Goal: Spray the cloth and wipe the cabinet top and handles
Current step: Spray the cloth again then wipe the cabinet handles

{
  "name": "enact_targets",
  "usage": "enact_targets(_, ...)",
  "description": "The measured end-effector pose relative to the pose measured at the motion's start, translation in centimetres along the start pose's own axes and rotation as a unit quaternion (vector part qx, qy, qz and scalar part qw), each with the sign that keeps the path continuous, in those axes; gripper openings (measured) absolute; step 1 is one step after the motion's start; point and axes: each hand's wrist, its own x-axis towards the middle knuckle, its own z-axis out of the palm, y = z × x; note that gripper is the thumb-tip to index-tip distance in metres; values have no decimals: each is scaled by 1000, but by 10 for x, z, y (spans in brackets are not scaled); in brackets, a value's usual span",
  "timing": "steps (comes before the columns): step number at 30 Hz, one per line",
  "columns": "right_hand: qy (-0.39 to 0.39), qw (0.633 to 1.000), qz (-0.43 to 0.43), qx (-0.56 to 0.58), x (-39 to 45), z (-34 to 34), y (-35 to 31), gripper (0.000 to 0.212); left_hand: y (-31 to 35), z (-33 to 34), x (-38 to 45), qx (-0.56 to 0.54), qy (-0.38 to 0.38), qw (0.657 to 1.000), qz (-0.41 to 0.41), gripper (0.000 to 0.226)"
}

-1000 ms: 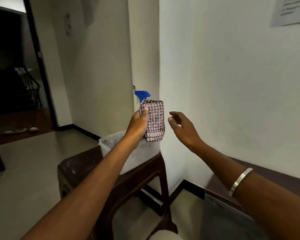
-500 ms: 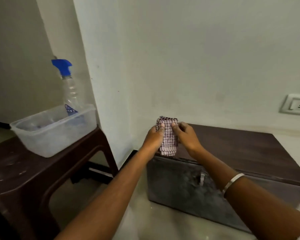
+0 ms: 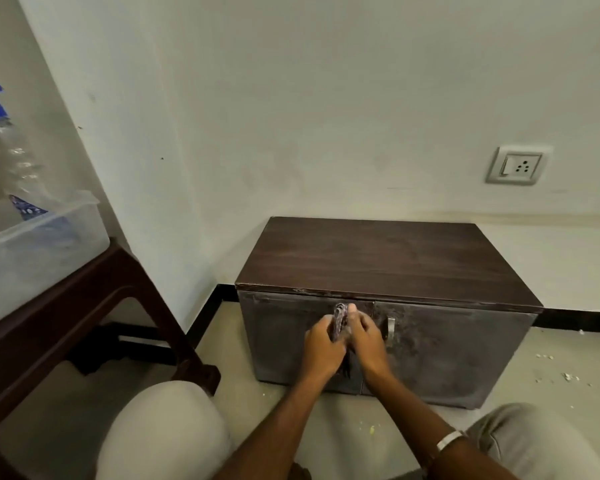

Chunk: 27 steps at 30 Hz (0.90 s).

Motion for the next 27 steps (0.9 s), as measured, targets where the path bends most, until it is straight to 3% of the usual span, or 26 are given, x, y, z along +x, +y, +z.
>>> enact_targets(3,16,1000,22,14,-2,-3,15,29,-12,16,-1,70,-89,993,25,29)
enact_targets(5,48,998,43,14,1,-10,23,28,-20,18,0,61,-183,981,7,47)
enact_targets(7,76,996,48,4,5,-18,27,29,-26,15,7,27,-229,973,-22,56)
enact_targets(12,110,989,82,47,17,-21,32,36,-28,23,25,-30,-96,989,-111,33)
enact_targets(16,141,984,85,71,24,-19,41,28,-26,41,32,-161,-103,952,-238,35)
enact_targets(23,228,972,51,17,33,-6,44,32,-30,56,42,-272,26,933,-235,20)
enact_targets(27,235,965,-2,-119,37,-5,38,27,-32,58,47,-317,57,913,-253,22)
